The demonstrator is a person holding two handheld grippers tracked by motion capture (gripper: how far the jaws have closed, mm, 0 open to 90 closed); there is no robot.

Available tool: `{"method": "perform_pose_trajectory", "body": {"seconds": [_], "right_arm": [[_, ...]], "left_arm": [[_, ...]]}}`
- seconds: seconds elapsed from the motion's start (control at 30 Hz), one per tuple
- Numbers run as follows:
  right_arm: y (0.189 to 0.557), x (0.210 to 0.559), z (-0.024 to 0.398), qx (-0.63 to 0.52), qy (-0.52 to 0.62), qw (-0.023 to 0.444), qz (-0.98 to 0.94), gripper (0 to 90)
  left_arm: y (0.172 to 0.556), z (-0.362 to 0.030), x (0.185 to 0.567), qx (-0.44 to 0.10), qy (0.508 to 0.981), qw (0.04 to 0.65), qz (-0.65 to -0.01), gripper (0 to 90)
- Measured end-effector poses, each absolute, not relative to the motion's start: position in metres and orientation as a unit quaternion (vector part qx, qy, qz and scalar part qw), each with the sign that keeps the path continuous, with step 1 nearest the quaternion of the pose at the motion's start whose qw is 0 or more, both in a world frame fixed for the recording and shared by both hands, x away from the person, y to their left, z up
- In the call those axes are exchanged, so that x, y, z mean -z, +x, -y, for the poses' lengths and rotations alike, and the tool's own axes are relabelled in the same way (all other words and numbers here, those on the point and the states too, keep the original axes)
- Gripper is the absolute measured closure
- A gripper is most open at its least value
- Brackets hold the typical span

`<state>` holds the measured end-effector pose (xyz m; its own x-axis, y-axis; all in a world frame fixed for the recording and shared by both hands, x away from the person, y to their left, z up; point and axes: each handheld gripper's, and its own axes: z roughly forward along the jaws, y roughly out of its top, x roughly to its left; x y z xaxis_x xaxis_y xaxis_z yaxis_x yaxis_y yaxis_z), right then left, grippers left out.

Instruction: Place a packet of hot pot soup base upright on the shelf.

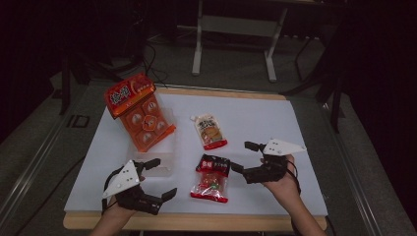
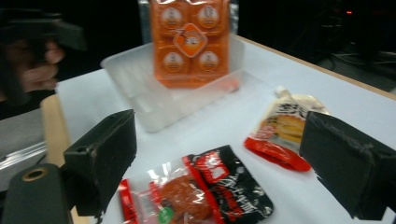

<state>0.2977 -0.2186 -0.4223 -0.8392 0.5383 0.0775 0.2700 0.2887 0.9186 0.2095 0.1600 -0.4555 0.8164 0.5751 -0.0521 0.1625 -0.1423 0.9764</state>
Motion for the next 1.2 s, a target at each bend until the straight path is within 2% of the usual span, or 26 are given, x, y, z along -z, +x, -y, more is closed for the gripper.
{"method": "perform_pose_trajectory", "body": {"seconds": [0.1, 0.43, 0.67, 0.73, 0.93, 1.13, 1.2], "right_arm": [[0.304, 0.428, 0.218, -0.531, 0.256, 0.121, -0.799, 11.6], [0.328, 0.454, 0.217, -0.506, 0.253, 0.099, -0.819, 21.8], [0.340, 0.470, 0.208, -0.485, 0.241, 0.084, -0.836, 22.7], [0.344, 0.474, 0.204, -0.481, 0.236, 0.073, -0.841, 25.5], [0.359, 0.488, 0.190, -0.469, 0.223, 0.046, -0.853, 25.6], [0.368, 0.496, 0.180, -0.460, 0.214, 0.037, -0.861, 26.0], [0.370, 0.498, 0.180, -0.456, 0.218, 0.036, -0.862, 28.9]], "left_arm": [[0.208, -0.157, 0.461, -0.166, 0.740, 0.601, -0.252, 1.8], [0.203, -0.154, 0.472, -0.158, 0.743, 0.604, -0.242, 1.8], [0.203, -0.151, 0.478, -0.152, 0.750, 0.600, -0.235, 1.8], [0.204, -0.151, 0.480, -0.152, 0.752, 0.596, -0.235, 1.8], [0.205, -0.150, 0.483, -0.153, 0.756, 0.591, -0.235, 1.8], [0.206, -0.150, 0.485, -0.151, 0.758, 0.590, -0.235, 1.8], [0.206, -0.150, 0.485, -0.151, 0.759, 0.588, -0.235, 1.9]]}}
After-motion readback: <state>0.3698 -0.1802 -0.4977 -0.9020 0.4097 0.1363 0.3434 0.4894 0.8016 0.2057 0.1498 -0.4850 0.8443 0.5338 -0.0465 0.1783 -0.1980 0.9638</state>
